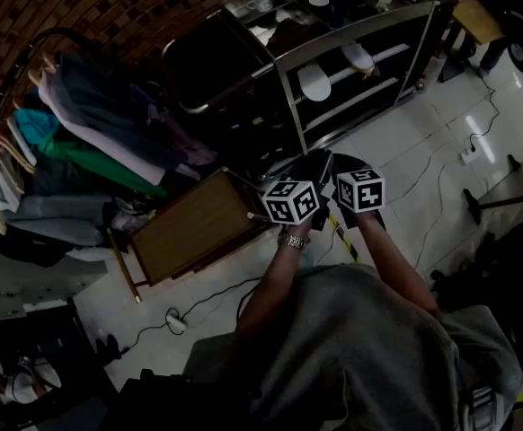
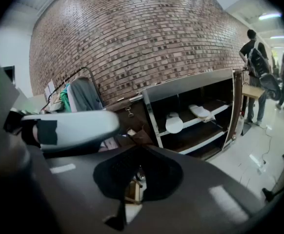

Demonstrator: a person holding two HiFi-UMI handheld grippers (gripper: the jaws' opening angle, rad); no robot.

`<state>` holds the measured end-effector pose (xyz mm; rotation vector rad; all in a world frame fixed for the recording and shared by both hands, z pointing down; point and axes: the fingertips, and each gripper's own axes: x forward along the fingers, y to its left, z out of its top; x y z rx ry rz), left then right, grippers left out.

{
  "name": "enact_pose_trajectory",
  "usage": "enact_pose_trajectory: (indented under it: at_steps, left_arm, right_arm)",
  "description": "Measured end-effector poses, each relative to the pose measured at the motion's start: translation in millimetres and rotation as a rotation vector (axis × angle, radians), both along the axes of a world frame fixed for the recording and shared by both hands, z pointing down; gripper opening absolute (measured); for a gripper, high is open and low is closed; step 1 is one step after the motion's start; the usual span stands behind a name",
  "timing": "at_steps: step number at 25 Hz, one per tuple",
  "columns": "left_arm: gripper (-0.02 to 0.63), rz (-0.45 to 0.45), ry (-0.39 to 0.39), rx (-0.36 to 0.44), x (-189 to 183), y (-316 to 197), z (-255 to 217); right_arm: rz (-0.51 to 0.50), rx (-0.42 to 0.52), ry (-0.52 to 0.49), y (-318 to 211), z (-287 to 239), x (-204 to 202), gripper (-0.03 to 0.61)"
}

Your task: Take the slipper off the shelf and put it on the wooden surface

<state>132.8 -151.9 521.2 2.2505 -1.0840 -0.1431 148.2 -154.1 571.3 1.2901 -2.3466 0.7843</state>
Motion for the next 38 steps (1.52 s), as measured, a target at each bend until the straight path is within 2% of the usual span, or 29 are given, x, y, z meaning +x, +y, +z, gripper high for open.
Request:
enact_pose_trajectory:
  at_steps: [4, 8, 10, 13, 18, 20, 22, 25, 26, 27, 28, 33, 35, 38]
  left_arm:
    - [0.061, -0.022, -0.214, -0.031, -33, -56, 10]
    - [0.061, -0.055, -0.310, -0.069, -51, -106, 22]
    - [0.061, -0.041, -0.326, -0.112, -54, -116, 36]
    - [0.061, -0.033, -0.327, -0.153, -59, -134, 50]
    - [0.061, -0.068, -0.338, -0.181, -78, -135, 61]
    - [0.061, -0.107, -0.324, -0.208, -92, -131, 69]
    - [0.061, -0.146, -0.315, -0.242, -106, -124, 80]
    - [0.061, -0.193, -0.332, -0.297, -123, -112, 98]
    - [0.061, -0.205, -0.334, -0.310, -127, -110, 103]
    - [0.061, -0.216, -0.333, -0.319, -130, -109, 107]
    - [0.060, -0.225, -0.329, -0.325, -133, -109, 109]
    - [0.061, -0.230, -0.307, -0.316, -124, -119, 104]
    - [0.060, -0.219, -0.308, -0.304, -116, -122, 99]
    - [0.060, -0.202, -0.317, -0.284, -105, -126, 92]
  right_arm:
    - [0.079, 0.003, -0.009, -61, 3, -21, 0.003]
    - [0.122, -0.004, -0.005, -117, 11, -25, 0.013]
    - [0.138, -0.020, 0.025, -136, 31, -19, 0.037]
    - [0.173, -0.078, 0.024, -182, 77, -4, 0.180]
    - [0.311, -0.235, -0.152, -257, 176, 28, 0.306]
    - [0.340, -0.291, -0.199, -280, 208, 30, 0.390]
    - [0.352, -0.321, -0.241, -299, 228, 24, 0.406]
    - [0.368, -0.361, -0.306, -315, 247, 15, 0.391]
    - [0.366, -0.367, -0.319, -317, 250, 13, 0.328]
    - [0.361, -0.367, -0.322, -318, 251, 12, 0.229]
    - [0.353, -0.360, -0.311, -319, 251, 10, 0.175]
    - [0.259, -0.255, -0.198, -308, 228, 6, 0.060]
    - [0.243, -0.224, -0.139, -299, 213, 13, 0.046]
    - [0.228, -0.188, 0.002, -279, 191, 30, 0.040]
